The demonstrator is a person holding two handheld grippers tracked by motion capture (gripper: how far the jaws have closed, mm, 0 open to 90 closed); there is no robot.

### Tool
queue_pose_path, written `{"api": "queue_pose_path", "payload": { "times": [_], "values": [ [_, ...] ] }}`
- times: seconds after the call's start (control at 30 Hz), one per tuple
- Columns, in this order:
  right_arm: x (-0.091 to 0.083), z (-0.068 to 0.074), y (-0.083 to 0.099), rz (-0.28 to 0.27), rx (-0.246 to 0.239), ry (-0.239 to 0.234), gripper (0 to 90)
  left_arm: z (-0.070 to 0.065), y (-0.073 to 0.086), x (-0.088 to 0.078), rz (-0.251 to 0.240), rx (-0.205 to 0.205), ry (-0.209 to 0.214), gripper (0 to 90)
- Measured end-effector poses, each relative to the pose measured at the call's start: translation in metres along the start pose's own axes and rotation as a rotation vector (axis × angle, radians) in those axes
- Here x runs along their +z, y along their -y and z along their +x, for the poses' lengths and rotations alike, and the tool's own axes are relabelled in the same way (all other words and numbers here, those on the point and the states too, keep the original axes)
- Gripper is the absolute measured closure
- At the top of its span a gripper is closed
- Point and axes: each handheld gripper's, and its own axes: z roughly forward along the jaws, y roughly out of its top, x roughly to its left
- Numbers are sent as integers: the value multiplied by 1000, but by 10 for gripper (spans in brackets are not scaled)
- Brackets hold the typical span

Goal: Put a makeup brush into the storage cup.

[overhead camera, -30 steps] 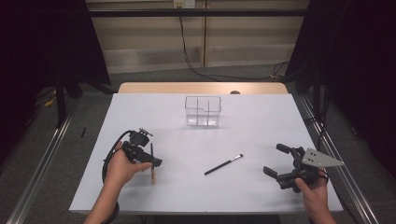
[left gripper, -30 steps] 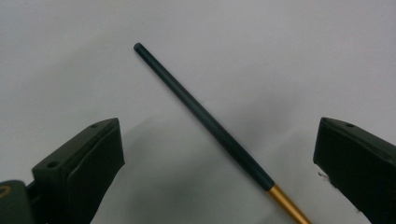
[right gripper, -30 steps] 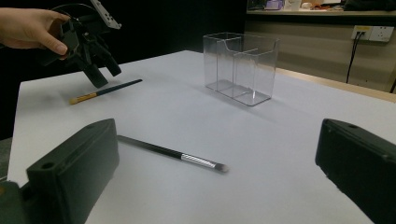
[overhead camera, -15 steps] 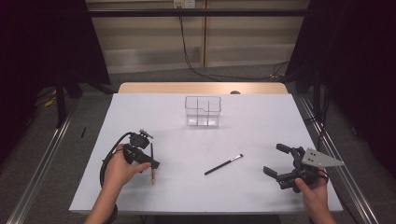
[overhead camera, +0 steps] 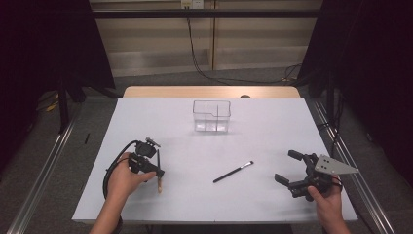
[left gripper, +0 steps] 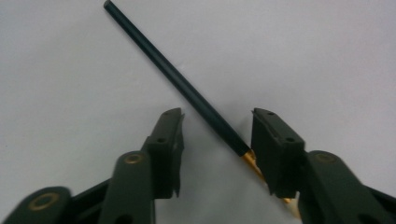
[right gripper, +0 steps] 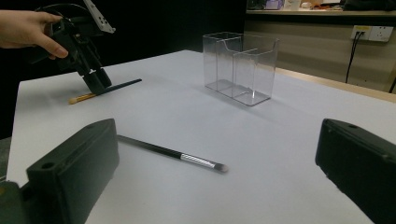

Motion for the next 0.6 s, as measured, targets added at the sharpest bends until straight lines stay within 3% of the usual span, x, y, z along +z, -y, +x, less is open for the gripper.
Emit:
{"api": "queue_pose_path", "payload": {
  "times": [0.13, 0.27, 0.4, 0.6],
  "values": [
    [1, 0, 0, 2, -2, -1, 0, -3, -1, 1, 17, 29, -17, 713],
    [1, 0, 0, 4, -2, -2, 0, -5, -2, 0, 51, 27, -19, 821],
    [1, 0, 0, 4, 0, -2, 0, -4, -2, 2, 50, 11, -15, 829],
    [2, 0, 0, 7, -2, -2, 0, -4, -4, 3, 65, 21, -24, 825]
  ]
}}
